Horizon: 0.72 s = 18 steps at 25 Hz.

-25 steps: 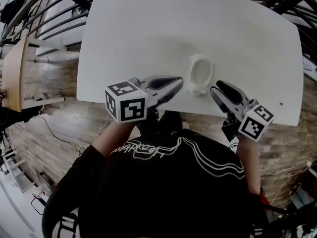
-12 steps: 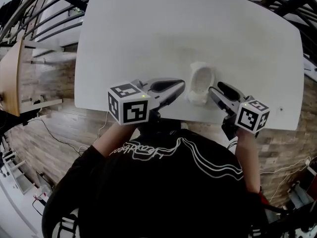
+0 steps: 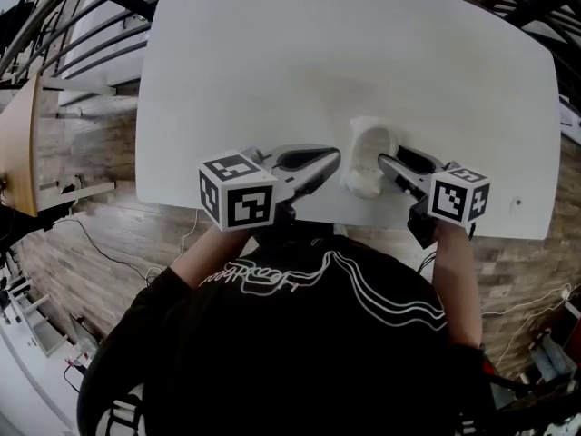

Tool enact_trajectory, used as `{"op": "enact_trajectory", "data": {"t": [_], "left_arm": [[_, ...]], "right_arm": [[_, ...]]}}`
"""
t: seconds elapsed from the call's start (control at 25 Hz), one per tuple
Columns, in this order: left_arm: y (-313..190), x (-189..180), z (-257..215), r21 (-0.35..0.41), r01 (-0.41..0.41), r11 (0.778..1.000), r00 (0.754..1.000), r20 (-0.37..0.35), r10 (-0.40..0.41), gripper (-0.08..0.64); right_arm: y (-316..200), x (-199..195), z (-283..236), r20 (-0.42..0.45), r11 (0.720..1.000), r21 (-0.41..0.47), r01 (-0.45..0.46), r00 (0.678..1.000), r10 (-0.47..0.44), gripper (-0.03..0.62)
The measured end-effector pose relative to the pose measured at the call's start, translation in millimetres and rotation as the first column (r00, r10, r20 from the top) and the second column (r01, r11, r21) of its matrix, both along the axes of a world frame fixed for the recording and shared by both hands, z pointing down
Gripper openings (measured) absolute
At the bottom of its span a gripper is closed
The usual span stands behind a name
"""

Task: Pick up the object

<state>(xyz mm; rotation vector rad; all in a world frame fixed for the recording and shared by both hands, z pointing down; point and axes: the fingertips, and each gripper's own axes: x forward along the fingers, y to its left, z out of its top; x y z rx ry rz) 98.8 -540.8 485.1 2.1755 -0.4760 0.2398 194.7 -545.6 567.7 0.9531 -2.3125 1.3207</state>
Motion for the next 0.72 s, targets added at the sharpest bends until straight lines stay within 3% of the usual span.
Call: {"op": "enact_trajectory", "data": {"t": [0.72], "left_arm": [[0.0,-9.0,4.6,-0.016,0.026,1.000,1.000,0.004,-0.026,0.006]], "right_arm": [[-8.7,-15.3,9.5,0.026,0.998,-0.055,0.037,0.999,-0.036,0.184]]}}
